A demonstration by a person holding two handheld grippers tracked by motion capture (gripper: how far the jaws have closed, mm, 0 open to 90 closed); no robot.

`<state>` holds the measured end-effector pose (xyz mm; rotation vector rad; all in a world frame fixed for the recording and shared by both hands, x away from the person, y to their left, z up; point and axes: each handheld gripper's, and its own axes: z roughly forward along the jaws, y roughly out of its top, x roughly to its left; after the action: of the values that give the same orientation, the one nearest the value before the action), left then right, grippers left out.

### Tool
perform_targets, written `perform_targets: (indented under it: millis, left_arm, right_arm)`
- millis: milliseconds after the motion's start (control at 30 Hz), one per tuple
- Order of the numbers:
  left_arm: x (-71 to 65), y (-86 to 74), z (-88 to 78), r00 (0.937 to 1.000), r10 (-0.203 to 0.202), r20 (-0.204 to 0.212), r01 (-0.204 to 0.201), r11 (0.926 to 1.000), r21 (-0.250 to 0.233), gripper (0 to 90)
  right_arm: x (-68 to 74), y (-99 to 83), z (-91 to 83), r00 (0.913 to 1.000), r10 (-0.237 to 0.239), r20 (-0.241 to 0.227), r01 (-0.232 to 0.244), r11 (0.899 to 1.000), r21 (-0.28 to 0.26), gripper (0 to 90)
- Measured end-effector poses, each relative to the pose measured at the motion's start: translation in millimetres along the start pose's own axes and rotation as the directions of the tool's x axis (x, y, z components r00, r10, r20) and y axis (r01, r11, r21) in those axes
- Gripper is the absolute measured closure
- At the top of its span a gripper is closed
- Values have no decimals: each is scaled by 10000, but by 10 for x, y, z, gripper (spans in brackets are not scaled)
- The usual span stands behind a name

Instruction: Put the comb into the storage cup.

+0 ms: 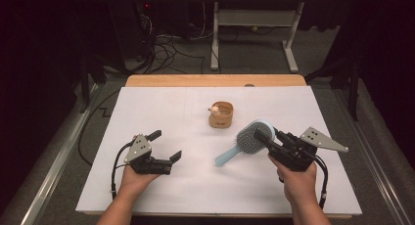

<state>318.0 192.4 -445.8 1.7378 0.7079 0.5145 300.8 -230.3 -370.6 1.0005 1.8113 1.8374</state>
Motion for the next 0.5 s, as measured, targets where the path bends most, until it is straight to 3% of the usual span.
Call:
perform_targets:
  millis: [300, 500]
  left_arm:
    - [66, -22, -62, 9996, -207, -195, 205, 9997, -107, 0]
    - [80, -38, -62, 9996, -270, -92, 270, 9996, 31, 0]
  right_arm:
    - [-63, 24, -66, 9991, -203, 380, 206, 9998, -76, 610]
    - [-100, 30, -101, 9976, -339, 607, 345, 9994, -89, 609]
